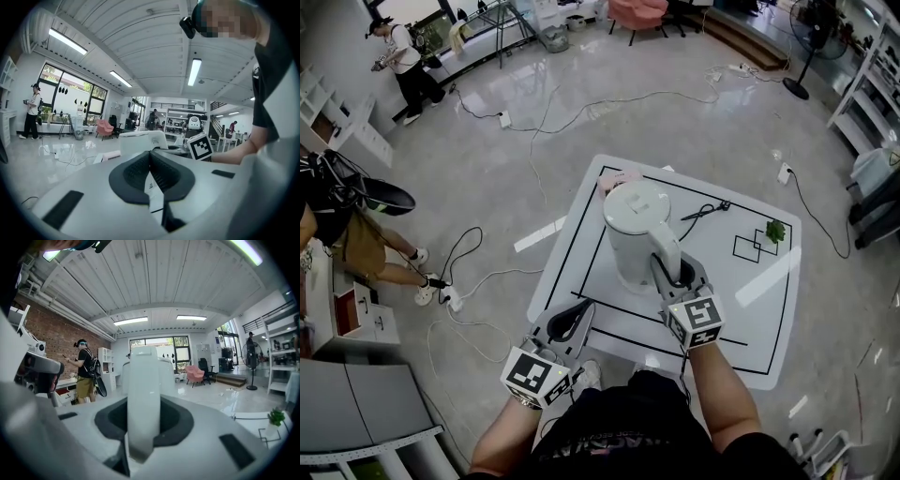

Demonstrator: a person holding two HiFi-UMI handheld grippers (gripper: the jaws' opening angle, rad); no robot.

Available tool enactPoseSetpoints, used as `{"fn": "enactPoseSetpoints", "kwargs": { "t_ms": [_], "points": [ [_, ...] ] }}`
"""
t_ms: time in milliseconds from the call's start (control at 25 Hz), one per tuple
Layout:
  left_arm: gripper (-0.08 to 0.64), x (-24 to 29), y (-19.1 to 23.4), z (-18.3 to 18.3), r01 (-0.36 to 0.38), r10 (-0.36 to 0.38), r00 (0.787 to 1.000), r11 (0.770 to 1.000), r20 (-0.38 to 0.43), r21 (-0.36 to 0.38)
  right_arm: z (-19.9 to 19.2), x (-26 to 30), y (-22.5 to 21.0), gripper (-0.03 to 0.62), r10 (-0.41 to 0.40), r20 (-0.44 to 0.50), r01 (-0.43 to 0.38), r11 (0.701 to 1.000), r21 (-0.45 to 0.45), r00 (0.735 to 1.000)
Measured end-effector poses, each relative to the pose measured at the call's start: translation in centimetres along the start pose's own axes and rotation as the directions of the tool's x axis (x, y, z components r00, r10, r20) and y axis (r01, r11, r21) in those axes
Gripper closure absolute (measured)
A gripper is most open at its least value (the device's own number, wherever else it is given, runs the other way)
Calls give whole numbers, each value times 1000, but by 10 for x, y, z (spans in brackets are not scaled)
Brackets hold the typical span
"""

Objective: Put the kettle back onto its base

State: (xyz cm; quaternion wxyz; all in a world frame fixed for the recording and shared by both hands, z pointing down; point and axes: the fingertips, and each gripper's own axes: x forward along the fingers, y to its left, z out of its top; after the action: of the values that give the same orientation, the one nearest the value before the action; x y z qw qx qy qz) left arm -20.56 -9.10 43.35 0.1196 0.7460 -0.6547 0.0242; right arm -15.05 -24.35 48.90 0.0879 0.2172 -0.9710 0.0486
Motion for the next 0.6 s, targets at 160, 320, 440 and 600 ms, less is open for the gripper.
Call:
{"fn": "enactPoseSetpoints", "kwargs": {
  "t_ms": [160,320,440,600],
  "points": [
    [555,3,1,-4,7,-7,1000,1000,-11,-6,-6,-4,7,492,7,22,-6,1000,-24,1000],
    [555,5,6,-6,11,-12,1000,1000,-16,-18,-10,-11,9,492,-8,44,9,1000,-27,999],
    [555,6,10,-7,17,-18,1000,999,-15,-34,-9,-13,11,492,-18,56,19,1000,-24,998],
    [555,5,13,-11,30,-31,999,999,-21,-44,-10,-16,14,492,-39,68,41,999,-24,997]
  ]
}}
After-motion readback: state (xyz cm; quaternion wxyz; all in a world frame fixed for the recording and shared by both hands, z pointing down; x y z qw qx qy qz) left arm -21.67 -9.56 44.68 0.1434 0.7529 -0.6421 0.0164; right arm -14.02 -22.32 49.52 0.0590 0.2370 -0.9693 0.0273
